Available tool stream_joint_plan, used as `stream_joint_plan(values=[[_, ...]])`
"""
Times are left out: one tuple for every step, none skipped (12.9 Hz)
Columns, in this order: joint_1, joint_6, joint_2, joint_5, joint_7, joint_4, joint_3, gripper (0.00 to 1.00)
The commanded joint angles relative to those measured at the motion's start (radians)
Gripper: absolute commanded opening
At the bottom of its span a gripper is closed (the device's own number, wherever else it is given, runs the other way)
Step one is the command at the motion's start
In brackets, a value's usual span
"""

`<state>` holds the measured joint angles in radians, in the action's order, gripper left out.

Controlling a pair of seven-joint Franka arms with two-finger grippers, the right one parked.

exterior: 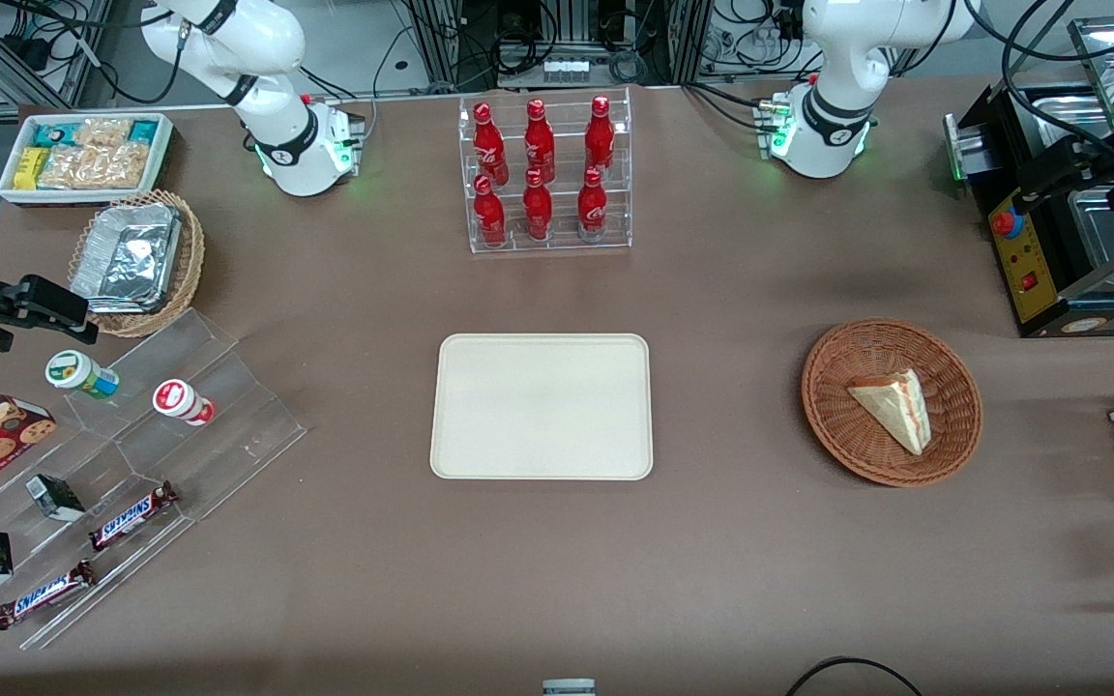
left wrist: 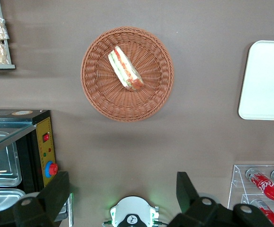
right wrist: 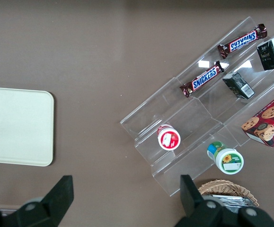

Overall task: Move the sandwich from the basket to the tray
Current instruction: 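Move the left gripper toward the sandwich in the wicker basket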

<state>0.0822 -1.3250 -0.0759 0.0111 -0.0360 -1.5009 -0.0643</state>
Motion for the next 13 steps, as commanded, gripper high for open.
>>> stream_joint_plan(values=[[-0.006, 0.013, 0.010, -0.013, 0.024, 0.019, 0.001, 1.00], [-0.006, 0.013, 0.021, -0.010, 0.024, 0.021, -0.002, 1.00], [-0.007, 0.010, 0.048, 0.001, 0.024, 0.021, -0.003, 1.00], [-0.007, 0.000, 0.074, 0.004, 0.009, 0.021, -0.006, 1.00], [-0.013, -0.014, 0.115, 0.007, -0.014, 0.021, -0.011, 1.00], [-0.022, -0.040, 0.145, 0.009, -0.039, 0.018, -0.015, 1.00], [-0.039, -0.077, 0.163, 0.012, -0.048, 0.012, -0.015, 1.00], [-0.054, -0.103, 0.198, 0.010, -0.056, 0.011, -0.015, 1.00], [-0.055, -0.118, 0.229, 0.010, -0.085, 0.010, -0.015, 1.00], [-0.055, -0.137, 0.258, 0.010, -0.132, -0.001, -0.015, 1.00], [-0.055, -0.166, 0.274, 0.010, -0.187, -0.025, -0.015, 1.00], [-0.056, -0.215, 0.281, 0.010, -0.226, -0.057, -0.015, 1.00], [-0.052, -0.279, 0.280, 0.009, -0.276, -0.108, -0.015, 1.00]])
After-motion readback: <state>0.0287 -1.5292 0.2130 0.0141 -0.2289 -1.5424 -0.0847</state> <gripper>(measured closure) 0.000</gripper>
